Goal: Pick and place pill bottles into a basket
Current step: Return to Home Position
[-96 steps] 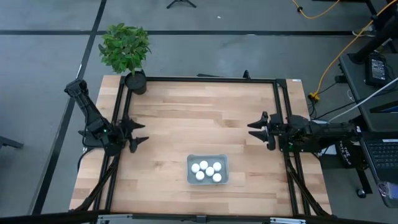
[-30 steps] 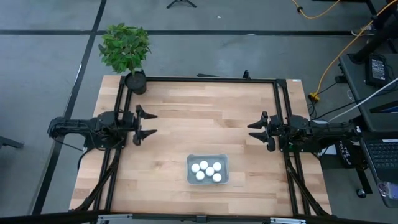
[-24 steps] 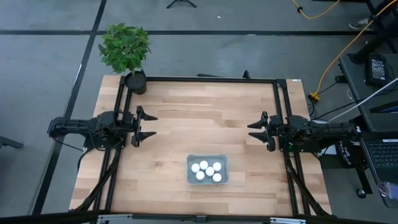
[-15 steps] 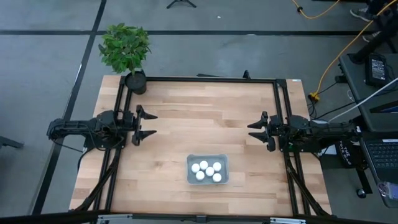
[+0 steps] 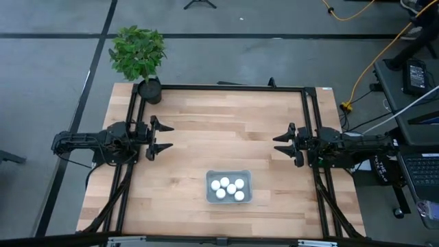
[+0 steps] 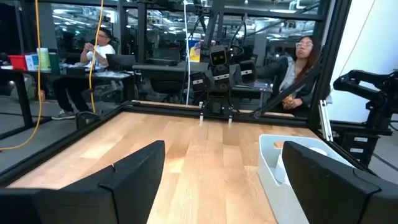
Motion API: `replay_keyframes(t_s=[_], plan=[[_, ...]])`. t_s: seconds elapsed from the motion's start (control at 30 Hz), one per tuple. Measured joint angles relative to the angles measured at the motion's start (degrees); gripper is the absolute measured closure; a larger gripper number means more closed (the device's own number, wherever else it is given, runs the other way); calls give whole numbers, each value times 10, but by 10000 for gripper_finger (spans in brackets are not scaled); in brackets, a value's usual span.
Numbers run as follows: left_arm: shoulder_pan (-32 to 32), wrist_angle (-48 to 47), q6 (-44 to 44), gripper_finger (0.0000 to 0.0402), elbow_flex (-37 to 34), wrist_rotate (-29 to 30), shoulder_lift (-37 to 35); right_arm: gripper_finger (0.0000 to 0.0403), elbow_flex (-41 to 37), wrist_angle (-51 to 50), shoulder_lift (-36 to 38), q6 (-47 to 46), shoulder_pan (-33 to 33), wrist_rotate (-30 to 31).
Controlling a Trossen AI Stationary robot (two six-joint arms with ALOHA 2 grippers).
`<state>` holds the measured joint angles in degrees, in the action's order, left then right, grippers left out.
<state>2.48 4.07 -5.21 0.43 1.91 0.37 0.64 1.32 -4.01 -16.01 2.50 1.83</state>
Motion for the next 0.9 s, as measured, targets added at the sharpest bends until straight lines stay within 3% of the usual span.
replay_keyframes(t_s=[0.23, 0.43, 0.9], plan=[[0, 0, 1, 84, 0, 0, 0, 210, 0, 0, 0, 0, 0, 0], [-1, -12, 58, 84, 0, -2, 0, 210, 0, 0, 0, 0, 0, 0], [-1, -13, 60, 84, 0, 0, 0, 210, 0, 0, 0, 0, 0, 0]])
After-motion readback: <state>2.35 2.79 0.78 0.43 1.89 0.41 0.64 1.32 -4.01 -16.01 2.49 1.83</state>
